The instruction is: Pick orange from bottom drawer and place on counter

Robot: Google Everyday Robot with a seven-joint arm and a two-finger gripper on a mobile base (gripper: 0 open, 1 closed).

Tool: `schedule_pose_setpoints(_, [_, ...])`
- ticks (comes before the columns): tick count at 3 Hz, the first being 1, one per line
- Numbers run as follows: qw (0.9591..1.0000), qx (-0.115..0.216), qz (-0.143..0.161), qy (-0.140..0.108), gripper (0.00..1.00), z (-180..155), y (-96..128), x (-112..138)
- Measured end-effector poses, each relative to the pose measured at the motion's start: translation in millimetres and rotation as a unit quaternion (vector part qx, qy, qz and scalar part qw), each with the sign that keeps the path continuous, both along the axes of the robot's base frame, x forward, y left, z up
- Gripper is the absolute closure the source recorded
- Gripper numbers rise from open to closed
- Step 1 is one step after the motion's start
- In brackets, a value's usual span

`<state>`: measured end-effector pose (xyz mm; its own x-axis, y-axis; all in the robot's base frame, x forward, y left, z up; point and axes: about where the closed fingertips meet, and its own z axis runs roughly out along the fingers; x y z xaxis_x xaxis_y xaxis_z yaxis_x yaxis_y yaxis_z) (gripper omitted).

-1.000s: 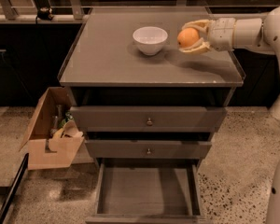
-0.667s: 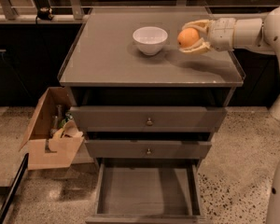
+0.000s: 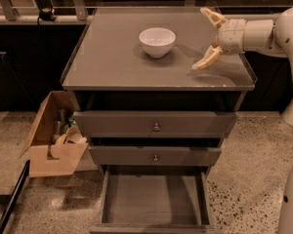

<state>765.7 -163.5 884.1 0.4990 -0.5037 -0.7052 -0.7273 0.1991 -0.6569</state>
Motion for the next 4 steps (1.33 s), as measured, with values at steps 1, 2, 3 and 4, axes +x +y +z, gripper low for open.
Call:
schedule_pose_setpoints(1, [1.0000, 0.000, 0.000, 0.000, 0.00, 0, 0, 0])
schedule_pose_setpoints(2, [0.9999, 0.002, -0.006, -0.016, 0.00, 7, -2, -2])
schedule_pose_setpoints(3, [0.9991, 0.002, -0.022, -0.035, 0.00, 16, -9, -7])
schedule_pose_setpoints(4, [0.9991, 0.003, -0.024, -0.034, 0.00, 14, -9, -7])
